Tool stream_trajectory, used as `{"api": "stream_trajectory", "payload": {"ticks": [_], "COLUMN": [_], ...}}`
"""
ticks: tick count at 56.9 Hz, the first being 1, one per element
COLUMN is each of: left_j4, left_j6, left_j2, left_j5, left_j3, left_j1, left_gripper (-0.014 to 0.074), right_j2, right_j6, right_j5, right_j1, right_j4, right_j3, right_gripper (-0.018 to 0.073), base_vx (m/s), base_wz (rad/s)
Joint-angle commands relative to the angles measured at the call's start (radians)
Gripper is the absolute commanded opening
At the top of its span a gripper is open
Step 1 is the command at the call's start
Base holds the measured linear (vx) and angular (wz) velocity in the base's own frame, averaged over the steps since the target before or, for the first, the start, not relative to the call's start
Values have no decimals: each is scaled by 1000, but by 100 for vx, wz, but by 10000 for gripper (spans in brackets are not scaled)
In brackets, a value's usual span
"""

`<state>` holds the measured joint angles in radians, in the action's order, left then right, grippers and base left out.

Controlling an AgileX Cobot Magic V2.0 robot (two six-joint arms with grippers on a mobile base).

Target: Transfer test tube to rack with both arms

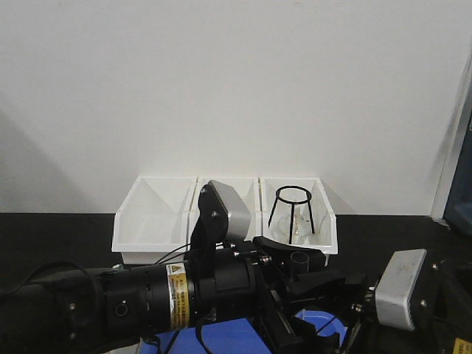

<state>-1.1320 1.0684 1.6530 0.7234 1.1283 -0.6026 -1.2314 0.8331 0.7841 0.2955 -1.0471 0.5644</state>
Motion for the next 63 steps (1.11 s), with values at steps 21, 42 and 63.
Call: {"api": "stream_trajectory", "payload": {"ticks": [21, 42, 63], "left_j4": [55, 54, -157], "left_j6": [-1, -1, 10], "left_j2": [-39, -105, -341], "left_j5": [67, -34, -359], "left_j3": [35, 35, 20], "left_j1": [-8, 18, 78], "left_gripper": [115, 582, 402], "right_j2": [19, 23, 105], "right_j6": [0, -27, -382], "right_j5": [68, -1, -220], "right_j1": [-2, -3, -105], "right_j4": [48, 55, 425], "right_j3": [34, 34, 6], "right_gripper": [-13, -12, -8], "base_vx": [0, 0, 0], "base_wz": [0, 0, 0]}}
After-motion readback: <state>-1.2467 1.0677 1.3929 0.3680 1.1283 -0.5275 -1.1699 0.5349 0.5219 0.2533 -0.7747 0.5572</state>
